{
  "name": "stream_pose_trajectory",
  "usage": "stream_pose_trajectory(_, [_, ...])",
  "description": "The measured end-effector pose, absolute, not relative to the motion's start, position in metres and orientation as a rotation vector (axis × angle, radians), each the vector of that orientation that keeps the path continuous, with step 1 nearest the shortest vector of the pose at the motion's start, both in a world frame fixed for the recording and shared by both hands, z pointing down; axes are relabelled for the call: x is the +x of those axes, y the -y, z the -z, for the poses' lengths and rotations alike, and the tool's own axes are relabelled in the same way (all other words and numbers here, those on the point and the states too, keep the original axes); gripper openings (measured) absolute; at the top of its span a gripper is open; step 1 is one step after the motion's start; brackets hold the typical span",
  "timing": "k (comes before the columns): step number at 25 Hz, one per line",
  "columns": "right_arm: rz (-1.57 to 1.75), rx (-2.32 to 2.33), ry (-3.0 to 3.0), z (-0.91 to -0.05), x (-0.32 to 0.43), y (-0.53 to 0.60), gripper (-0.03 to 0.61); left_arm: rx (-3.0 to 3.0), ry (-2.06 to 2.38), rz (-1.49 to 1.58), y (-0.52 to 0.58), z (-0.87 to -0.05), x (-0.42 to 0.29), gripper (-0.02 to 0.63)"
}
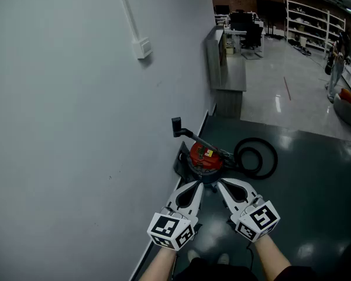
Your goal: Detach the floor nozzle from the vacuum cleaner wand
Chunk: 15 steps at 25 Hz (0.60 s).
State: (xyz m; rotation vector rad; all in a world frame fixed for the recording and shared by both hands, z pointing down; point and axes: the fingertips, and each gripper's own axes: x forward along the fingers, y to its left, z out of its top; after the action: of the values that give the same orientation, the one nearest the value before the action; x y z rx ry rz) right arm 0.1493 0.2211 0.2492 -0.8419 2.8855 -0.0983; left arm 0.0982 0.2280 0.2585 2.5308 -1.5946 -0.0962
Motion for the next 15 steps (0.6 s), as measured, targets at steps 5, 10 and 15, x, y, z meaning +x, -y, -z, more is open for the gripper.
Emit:
stream_pose_trajectory(5, [0.098, -0.833, -2.888, -0.249, 0.152, -0.226, 0.017, 2.523, 1.584, 0.092, -0.232, -0.261, 0.103, 0.005])
stream_pose_trajectory(10, [0.088, -0.826, -2.902, -0.254, 0.165, -0.229, 0.018, 2.518, 1.593, 0.053, -0.234, -0.266, 0.114, 0.005])
stream_pose_trajectory(15, [0.148, -0.815, -2.91, -0.262, 0.184, -0.23, 0.018, 2.517, 1.607, 0.005, -0.234, -0.272, 0.132, 0.005])
